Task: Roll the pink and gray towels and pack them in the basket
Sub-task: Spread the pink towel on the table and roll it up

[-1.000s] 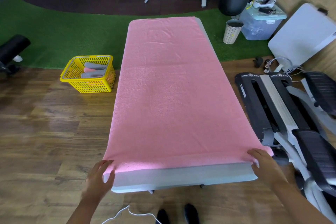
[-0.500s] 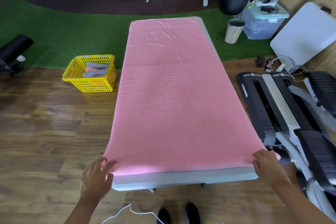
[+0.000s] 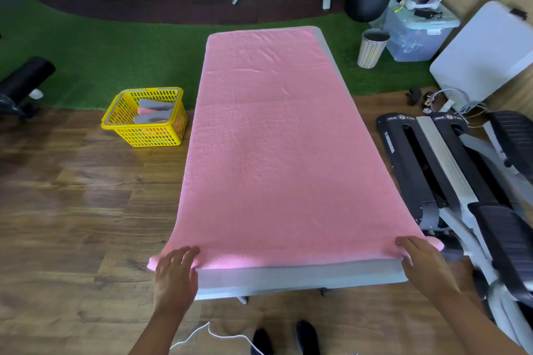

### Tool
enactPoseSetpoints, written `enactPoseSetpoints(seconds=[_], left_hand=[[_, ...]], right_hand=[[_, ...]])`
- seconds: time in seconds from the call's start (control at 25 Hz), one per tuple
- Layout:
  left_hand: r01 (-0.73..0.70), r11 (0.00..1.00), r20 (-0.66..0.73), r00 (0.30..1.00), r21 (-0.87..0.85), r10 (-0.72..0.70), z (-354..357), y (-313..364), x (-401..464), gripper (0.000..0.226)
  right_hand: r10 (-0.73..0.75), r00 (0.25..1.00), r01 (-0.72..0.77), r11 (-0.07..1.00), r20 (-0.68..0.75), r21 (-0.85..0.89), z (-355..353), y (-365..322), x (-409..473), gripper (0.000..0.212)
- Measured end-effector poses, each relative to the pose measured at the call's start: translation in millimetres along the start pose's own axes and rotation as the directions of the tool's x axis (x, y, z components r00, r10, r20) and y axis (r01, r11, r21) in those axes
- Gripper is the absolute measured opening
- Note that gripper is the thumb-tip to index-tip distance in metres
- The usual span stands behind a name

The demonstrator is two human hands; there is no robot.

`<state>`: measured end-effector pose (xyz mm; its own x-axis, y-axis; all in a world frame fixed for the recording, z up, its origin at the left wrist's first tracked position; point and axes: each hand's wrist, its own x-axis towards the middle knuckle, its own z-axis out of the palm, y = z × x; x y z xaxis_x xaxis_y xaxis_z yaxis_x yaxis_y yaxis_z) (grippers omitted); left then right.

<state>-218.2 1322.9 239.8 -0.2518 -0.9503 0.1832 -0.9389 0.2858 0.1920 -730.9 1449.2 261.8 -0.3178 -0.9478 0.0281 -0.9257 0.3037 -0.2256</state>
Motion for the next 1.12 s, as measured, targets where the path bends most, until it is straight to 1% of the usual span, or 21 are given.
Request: enactPoseSetpoints(seconds=[0.04, 0.08, 0.16, 0.24, 0.32, 0.4, 0.48, 0.52, 0.6, 0.68, 0.84, 0.92, 1.0, 1.12], left_hand=[[-0.002, 1.0, 0.009, 1.0, -0.012, 0.002, 1, 0, 1, 0.053], [0.007, 1.0, 0.02, 1.0, -0.027, -0.007, -1, 1, 2, 0.055], [0.014, 0.998, 0.0, 1.0, -0.054, -0.014, -1, 4, 5, 0.049], [0.014, 0.997, 0.0, 1.0, -0.082, -0.014, 5, 18, 10, 0.046], [-0.003, 0.997, 0.0, 1.0, -0.075, 0.003, 11, 37, 13, 0.04], [-0.023, 0.999, 0.013, 1.0, -0.047, 0.024, 12, 43, 13, 0.046], [-0.062, 0.998, 0.022, 0.998, 0.007, 0.062, 8, 32, 6, 0.05], [-0.075, 0.996, -0.002, 0.997, 0.037, 0.075, 4, 23, 1, 0.049], [-0.083, 0.995, -0.06, 0.994, 0.06, 0.087, -3, 9, -4, 0.044], [-0.084, 0.994, -0.113, 0.989, 0.073, 0.092, -6, 5, -5, 0.04], [-0.022, 0.999, -0.135, 0.991, 0.028, 0.026, -9, 13, 0, 0.037], [-0.011, 1.0, -0.158, 0.987, 0.006, 0.012, -8, 15, 1, 0.032], [-0.026, 1.0, -0.178, 0.984, 0.014, 0.028, -8, 14, 0, 0.032], [-0.047, 0.999, -0.17, 0.984, 0.028, 0.051, -8, 10, 1, 0.036]], right_hand=[[-0.006, 1.0, 0.006, 1.0, -0.003, -0.028, -2, -2, 1, 0.046], [-0.014, 1.0, 0.014, 0.999, -0.002, -0.053, -3, -3, 1, 0.044], [-0.013, 1.0, 0.013, 0.994, -0.002, -0.104, -4, 0, 0, 0.039], [0.074, 0.997, -0.074, 0.99, -0.006, -0.118, -8, 7, -1, 0.032], [0.184, 0.983, -0.181, 0.978, 0.021, -0.104, -14, 16, -4, 0.024], [0.235, 0.971, -0.229, 0.967, 0.047, -0.11, -15, 19, -6, 0.02], [0.202, 0.977, -0.194, 0.975, 0.068, -0.109, -12, 14, -6, 0.018], [0.153, 0.985, -0.144, 0.983, 0.075, -0.111, -9, 10, -4, 0.017], [0.03, 0.999, -0.025, 0.992, 0.039, -0.123, -8, 1, -2, 0.013], [-0.035, 0.999, 0.036, 0.994, 0.009, -0.1, -11, -5, 0, 0.014], [-0.021, 1.0, 0.02, 0.999, -0.016, -0.05, -14, -10, -2, 0.034], [0.008, 1.0, -0.008, 1.0, -0.014, -0.001, -12, -7, -3, 0.034], [0.064, 0.998, -0.063, 0.997, -0.007, 0.038, -4, 0, -2, 0.03], [0.035, 0.998, -0.038, 0.998, 0.051, 0.059, 6, 5, -1, 0.034]])
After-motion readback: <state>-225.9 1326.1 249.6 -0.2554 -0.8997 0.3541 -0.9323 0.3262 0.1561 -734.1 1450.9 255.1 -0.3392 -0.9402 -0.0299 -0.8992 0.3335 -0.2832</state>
